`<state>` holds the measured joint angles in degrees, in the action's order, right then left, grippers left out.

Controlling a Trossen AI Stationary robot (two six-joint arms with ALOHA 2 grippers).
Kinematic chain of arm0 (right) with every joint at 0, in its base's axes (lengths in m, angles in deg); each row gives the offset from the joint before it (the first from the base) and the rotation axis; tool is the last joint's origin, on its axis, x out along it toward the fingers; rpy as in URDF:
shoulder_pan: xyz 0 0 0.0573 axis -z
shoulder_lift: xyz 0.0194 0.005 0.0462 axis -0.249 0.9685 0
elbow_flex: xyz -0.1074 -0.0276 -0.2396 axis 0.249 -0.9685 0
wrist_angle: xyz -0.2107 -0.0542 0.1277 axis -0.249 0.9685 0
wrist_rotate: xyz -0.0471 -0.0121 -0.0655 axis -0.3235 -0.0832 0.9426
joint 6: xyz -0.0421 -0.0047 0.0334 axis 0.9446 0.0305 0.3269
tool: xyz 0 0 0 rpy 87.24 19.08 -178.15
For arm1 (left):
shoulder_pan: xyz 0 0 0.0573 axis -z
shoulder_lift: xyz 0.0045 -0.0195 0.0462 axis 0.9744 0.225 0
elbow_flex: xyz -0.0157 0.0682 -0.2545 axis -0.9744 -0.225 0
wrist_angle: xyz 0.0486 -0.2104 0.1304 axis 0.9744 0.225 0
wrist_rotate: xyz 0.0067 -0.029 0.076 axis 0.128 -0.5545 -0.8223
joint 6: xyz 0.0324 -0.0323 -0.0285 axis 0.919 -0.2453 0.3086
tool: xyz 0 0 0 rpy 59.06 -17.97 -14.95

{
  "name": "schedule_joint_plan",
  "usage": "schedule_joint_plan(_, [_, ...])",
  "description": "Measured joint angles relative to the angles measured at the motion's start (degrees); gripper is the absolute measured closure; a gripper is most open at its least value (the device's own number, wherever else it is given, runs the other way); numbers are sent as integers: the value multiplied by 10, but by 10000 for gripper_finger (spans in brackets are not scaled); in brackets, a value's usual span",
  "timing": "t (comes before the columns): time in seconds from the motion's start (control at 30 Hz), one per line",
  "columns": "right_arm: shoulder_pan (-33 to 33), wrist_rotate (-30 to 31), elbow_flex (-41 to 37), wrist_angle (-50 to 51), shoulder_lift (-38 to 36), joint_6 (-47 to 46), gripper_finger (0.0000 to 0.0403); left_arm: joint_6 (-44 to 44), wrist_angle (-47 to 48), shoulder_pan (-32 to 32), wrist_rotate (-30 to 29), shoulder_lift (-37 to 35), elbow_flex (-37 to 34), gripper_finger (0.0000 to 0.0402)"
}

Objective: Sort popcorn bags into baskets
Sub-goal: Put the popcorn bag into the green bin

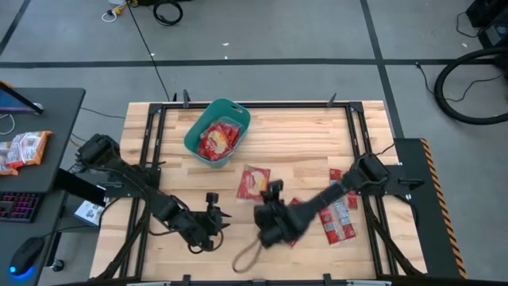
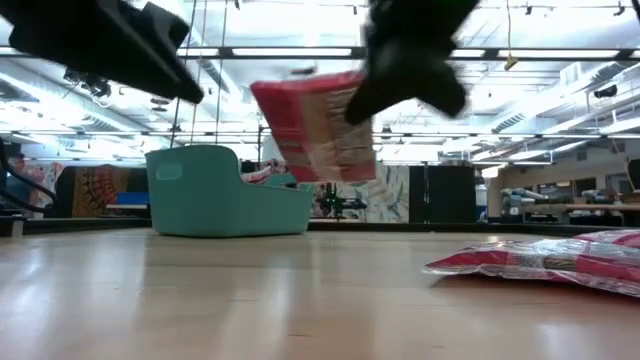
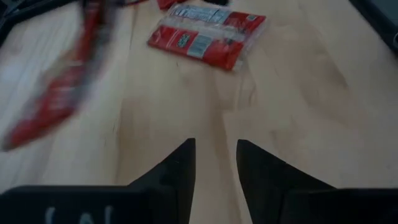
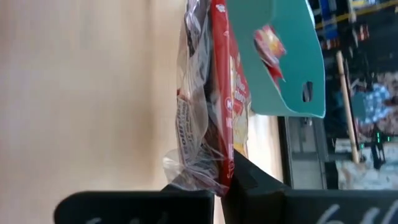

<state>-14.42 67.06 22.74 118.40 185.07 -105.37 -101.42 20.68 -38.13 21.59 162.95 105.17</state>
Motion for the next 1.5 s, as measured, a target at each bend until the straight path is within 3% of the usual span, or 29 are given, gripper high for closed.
schedule_joint_plan(0.2, [68, 5, 42, -5, 0, 64, 396, -43, -4, 24, -8, -45, -53, 281])
schedule_joint_plan(0.37, [126, 5, 70, -96, 0, 215, 396, -59, -5, 56, -33, -85, -87, 281])
schedule_joint_plan(0.47, [164, -32, 77, -186, 0, 307, 396, -72, -5, 71, -43, -107, -101, 281])
schedule_joint_plan(0.63, [225, -99, 79, -292, 0, 377, 395, -90, -2, 92, -43, -119, -110, 281])
schedule_joint_plan(0.9, [293, -171, 79, -356, 0, 375, 395, -97, -2, 103, -45, -120, -110, 281])
schedule_joint_plan(1.17, [313, -194, 79, -369, 0, 373, 394, -92, -2, 91, -74, -120, -110, 281])
schedule_joint_plan(1.27, [321, -235, 79, -370, 0, 373, 391, -93, -5, 80, -77, -120, -110, 281])
schedule_joint_plan(1.43, [342, -292, 79, -371, 0, 341, 356, -96, -46, 68, -77, -120, -110, 281])
schedule_joint_plan(1.5, [355, -345, 79, -372, 0, 318, 335, -95, -63, 68, -77, -120, -109, 281])
